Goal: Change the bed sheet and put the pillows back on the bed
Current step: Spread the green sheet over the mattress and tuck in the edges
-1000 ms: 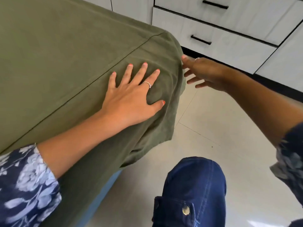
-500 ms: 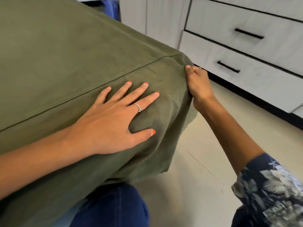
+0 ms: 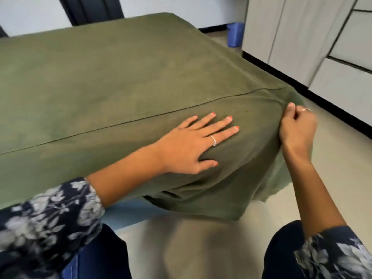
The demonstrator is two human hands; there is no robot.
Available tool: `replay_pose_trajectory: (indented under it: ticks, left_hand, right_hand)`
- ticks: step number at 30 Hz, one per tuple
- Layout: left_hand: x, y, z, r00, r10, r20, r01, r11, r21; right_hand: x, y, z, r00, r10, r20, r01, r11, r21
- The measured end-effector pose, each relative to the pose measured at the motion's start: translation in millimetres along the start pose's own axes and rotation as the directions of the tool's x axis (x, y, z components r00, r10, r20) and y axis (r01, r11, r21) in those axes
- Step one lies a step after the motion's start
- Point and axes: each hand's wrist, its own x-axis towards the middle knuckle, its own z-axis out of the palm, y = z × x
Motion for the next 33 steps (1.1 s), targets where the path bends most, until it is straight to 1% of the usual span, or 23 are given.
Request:
replay_pose_trajectory:
  ticks: [3, 7, 9, 11, 13, 14, 15, 16, 17, 18, 19, 20, 21, 22, 24, 25, 26, 27, 28, 29, 30, 32, 33]
  left_hand:
    - [-6.2, 15.7, 5.2, 0.995, -0.012, -0.103, 0.017, 0.998, 0.052]
    - [-9.2, 22.1, 0.9, 0.996, -0.029, -0.082, 0.03, 0.999, 0.017]
    - [-17.8, 27.8, 1.0, 0.978, 0.045, -0.204, -0.037, 0.998, 0.043]
    - [-36.3, 39.5, 9.8, 0.922, 0.092, -0.377, -0.085, 0.996, 0.035]
    - [-60.2, 61.7, 35.7, 0.866, -0.005, -0.5, -0.045, 0.995, -0.087]
    - [-72.5, 75.8, 53.0, 0.85, -0.109, -0.515, 0.003, 0.979, -0.202]
    - [-85.1, 91.0, 71.9, 0.833, -0.27, -0.483, 0.08, 0.922, -0.378]
    - [-95.9, 104.6, 87.0, 0.795, -0.477, -0.374, 0.188, 0.78, -0.596]
    - [-105.0, 114.9, 100.3, 0.714, -0.675, -0.188, 0.295, 0.533, -0.793]
    - [-111.5, 119.9, 112.1, 0.601, -0.797, 0.06, 0.363, 0.205, -0.909]
    - [-116.4, 120.7, 119.4, 0.477, -0.831, 0.286, 0.364, -0.11, -0.925]
    - [-121.4, 119.7, 125.9, 0.374, -0.814, 0.445, 0.305, -0.345, -0.888]
    - [-124.0, 115.7, 127.4, 0.297, -0.798, 0.524, 0.221, -0.476, -0.851]
    - [-126.4, 111.3, 124.5, 0.237, -0.8, 0.551, 0.15, -0.53, -0.835]
    - [-124.2, 100.8, 115.7, 0.189, -0.811, 0.554, -0.002, -0.565, -0.825]
    - [-122.3, 95.6, 110.4, 0.173, -0.813, 0.557, -0.058, -0.573, -0.818]
    - [-119.8, 91.3, 106.3, 0.164, -0.81, 0.564, -0.102, -0.582, -0.807]
    - [-116.8, 88.4, 103.0, 0.159, -0.806, 0.57, -0.134, -0.589, -0.797]
    - [-113.9, 86.5, 99.7, 0.162, -0.803, 0.573, -0.16, -0.595, -0.788]
    - [-110.3, 86.1, 95.9, 0.172, -0.804, 0.569, -0.176, -0.593, -0.786]
    - [-106.4, 86.2, 93.1, 0.185, -0.808, 0.559, -0.19, -0.587, -0.787]
    - [-99.4, 87.6, 87.1, 0.218, -0.823, 0.525, -0.226, -0.566, -0.793]
    - [-96.6, 88.7, 84.6, 0.239, -0.828, 0.507, -0.261, -0.558, -0.788]
  right_hand:
    - [-13.5, -0.2, -9.5, 0.998, -0.041, -0.039, 0.039, 0.998, -0.053]
    - [-12.0, -10.8, -19.9, 0.995, -0.052, -0.083, 0.049, 0.998, -0.032]
    - [-9.6, -5.9, -25.1, 0.997, 0.007, -0.071, -0.003, 0.998, 0.06]
    - [-16.6, 5.5, -28.8, 0.988, 0.146, -0.052, -0.129, 0.96, 0.249]
    - [-39.2, 13.3, -34.6, 0.954, 0.298, 0.019, -0.273, 0.846, 0.458]
    - [-55.9, 15.1, -36.8, 0.932, 0.357, 0.054, -0.332, 0.787, 0.52]
    - [-79.0, 16.5, -35.1, 0.909, 0.405, 0.096, -0.387, 0.736, 0.555]
    - [-106.3, 14.9, -32.1, 0.886, 0.437, 0.157, -0.441, 0.686, 0.578]
    - [-134.7, 14.7, -25.5, 0.856, 0.467, 0.222, -0.5, 0.636, 0.588]
    - [-165.5, 11.3, -18.2, 0.809, 0.493, 0.32, -0.579, 0.573, 0.58]
    - [-194.5, 9.9, -8.9, 0.731, 0.517, 0.445, -0.68, 0.503, 0.533]
    - [-222.5, 9.1, 1.0, 0.615, 0.544, 0.571, -0.788, 0.443, 0.428]
    - [-244.5, 8.7, 11.0, 0.471, 0.567, 0.675, -0.876, 0.392, 0.282]
    - [-261.6, 7.3, 18.9, 0.328, 0.575, 0.749, -0.924, 0.36, 0.128]
    - [-274.4, 4.6, 32.4, 0.083, 0.519, 0.851, -0.963, 0.262, -0.065]
    - [-273.3, 1.0, 37.0, 0.007, 0.467, 0.884, -0.979, 0.183, -0.089]
    - [-268.8, -2.9, 40.9, -0.027, 0.415, 0.91, -0.995, 0.08, -0.066]
    - [-263.0, -7.7, 43.3, -0.018, 0.384, 0.923, -0.999, -0.038, -0.003]
    - [-255.6, -12.6, 45.2, 0.027, 0.383, 0.923, -0.99, -0.119, 0.078]
    - [-248.0, -17.0, 46.6, 0.093, 0.399, 0.912, -0.975, -0.149, 0.165]
    - [-240.6, -21.0, 48.6, 0.169, 0.421, 0.891, -0.962, -0.128, 0.242]
    - [-227.4, -29.3, 48.1, 0.305, 0.462, 0.832, -0.938, -0.006, 0.347]
    - [-222.1, -30.8, 47.9, 0.341, 0.483, 0.807, -0.931, 0.053, 0.361]
